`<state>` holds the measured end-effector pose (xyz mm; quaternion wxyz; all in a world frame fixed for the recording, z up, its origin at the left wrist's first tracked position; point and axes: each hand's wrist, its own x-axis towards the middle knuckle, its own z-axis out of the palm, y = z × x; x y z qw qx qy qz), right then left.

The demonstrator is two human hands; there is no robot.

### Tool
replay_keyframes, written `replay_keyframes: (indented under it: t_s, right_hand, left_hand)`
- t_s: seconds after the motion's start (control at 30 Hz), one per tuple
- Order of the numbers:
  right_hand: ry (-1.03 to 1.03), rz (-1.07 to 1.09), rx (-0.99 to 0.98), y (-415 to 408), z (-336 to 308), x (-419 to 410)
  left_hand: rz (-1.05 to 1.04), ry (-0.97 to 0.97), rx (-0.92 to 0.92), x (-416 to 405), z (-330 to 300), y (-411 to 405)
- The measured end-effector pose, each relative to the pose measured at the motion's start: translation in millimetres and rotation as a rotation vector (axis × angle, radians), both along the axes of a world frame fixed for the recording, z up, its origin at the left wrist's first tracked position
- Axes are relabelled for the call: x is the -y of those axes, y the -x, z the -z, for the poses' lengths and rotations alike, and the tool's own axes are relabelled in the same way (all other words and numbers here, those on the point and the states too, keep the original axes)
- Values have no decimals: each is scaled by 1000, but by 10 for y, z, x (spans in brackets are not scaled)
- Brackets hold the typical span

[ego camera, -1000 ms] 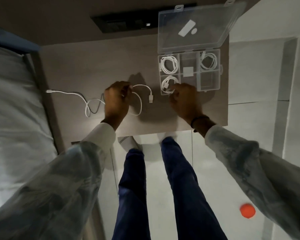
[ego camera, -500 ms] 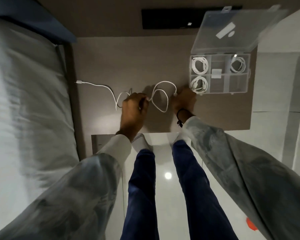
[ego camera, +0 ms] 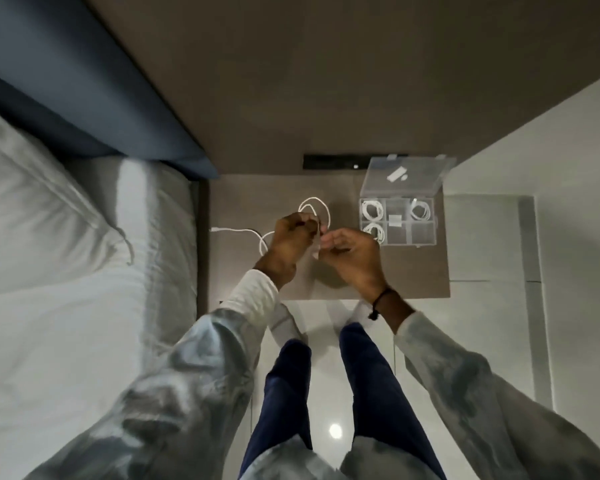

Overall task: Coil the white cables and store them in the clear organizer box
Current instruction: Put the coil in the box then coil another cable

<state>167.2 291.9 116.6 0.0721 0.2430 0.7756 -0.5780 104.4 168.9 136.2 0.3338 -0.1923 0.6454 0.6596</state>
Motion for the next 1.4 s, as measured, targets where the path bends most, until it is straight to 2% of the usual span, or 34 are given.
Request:
replay_keyframes:
  t_s: [0.07, 0.17, 0.3, 0.37, 0.47, 0.57, 0.63, 0.67, 0.77, 0.87, 0.93, 0.97, 1.03, 1.1, 1.17, 1.23, 1.3, 1.4]
  right_hand:
    - [55, -31, 14, 75, -387, -17]
    - [-48, -22, -96, 279, -929, -72]
    - [-201, -406, -220, 670, -1560, -11]
    - [-289, -505, -226, 770, -1815, 72]
    - [-391, -441, -288, 828, -2138, 198]
    - [-212, -416, -225, 830, -2325, 394]
    - [-111, -391, -163, 828, -2357, 549]
    - [-140, -401, -161, 820, -2372, 628]
    - [-171, -401, -119, 743, -2435, 749]
    - [-145, -326, -82, 666, -2447, 744]
    - [-6, -211, -46, 656, -2528, 741]
    - [89, -144, -26, 663, -2596, 745]
    - [233, -59, -26, 713, -2751, 742]
    - [273, -65, -64, 764, -2876, 738]
    - [270, -88, -104, 808, -2946, 700]
    - [290, -68, -128, 860, -2983, 617]
    - [353, -33, -139, 918, -3053, 484]
    - [442, -12, -124, 1023, -3174, 268]
  left_hand:
    - [3, 31, -40, 85, -448, 33]
    - [44, 60, -73, 248, -1053, 55]
    - [202, -64, -88, 442, -1788, 82]
    - [226, -155, -131, 506, -2142, 117]
    - [239, -304, -135, 596, -2636, 193]
    - [249, -379, -196, 690, -3009, 245]
    - [174, -471, -226, 727, -3186, 308]
    - [100, -546, -231, 749, -3272, 349]
    - [-253, -740, -310, 838, -3520, 595]
    - [-580, -800, -442, 1071, -3700, 874]
    - [-672, -671, -590, 1207, -3693, 974]
    - [-685, -531, -703, 1255, -3642, 988]
    - [-644, -165, -958, 1341, -3488, 955]
    - [-560, 248, -1181, 1468, -3323, 912]
    - [-286, 641, -1315, 1649, -3163, 895]
    - [82, 860, -1233, 1829, -3041, 850]
    - [378, 924, -1231, 1951, -2953, 794]
    - [683, 1013, -1440, 2033, -2817, 679]
